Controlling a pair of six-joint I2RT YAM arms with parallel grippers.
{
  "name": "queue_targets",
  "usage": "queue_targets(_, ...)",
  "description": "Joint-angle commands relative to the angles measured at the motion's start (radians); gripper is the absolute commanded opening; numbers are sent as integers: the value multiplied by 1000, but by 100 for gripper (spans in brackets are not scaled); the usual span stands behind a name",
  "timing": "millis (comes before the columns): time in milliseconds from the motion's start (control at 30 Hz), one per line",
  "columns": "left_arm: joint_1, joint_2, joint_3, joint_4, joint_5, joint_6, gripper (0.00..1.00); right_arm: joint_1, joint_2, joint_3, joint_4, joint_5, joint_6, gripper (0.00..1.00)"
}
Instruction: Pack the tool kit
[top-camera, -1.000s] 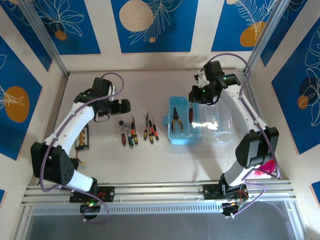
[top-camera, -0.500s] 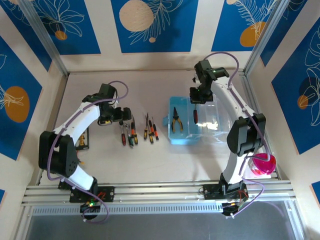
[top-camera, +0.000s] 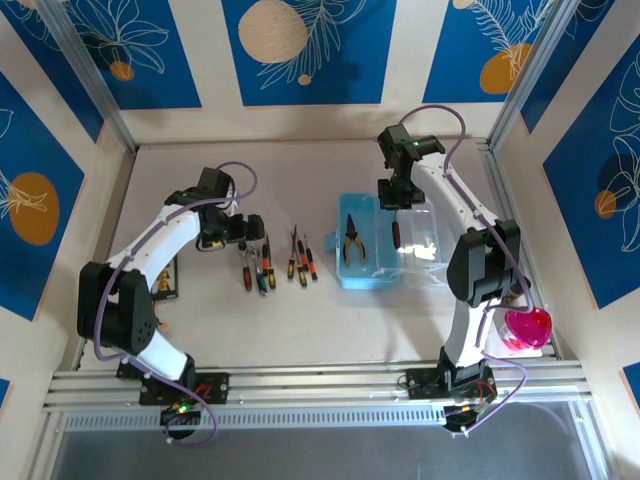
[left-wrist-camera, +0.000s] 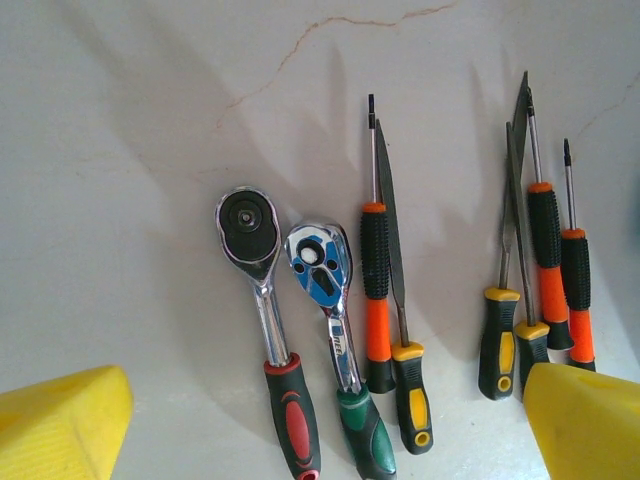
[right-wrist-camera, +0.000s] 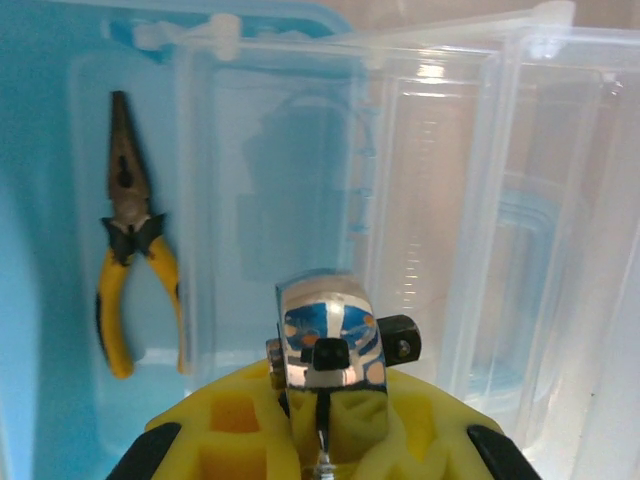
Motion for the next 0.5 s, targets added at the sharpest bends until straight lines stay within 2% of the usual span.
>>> queue_targets(0,9,5,-3,-3,23,14,100,10,21,0,-27,82,32,0)
queue_targets(467,9,13,2,4,36,17,100,27,72,9,-37,177,35,0)
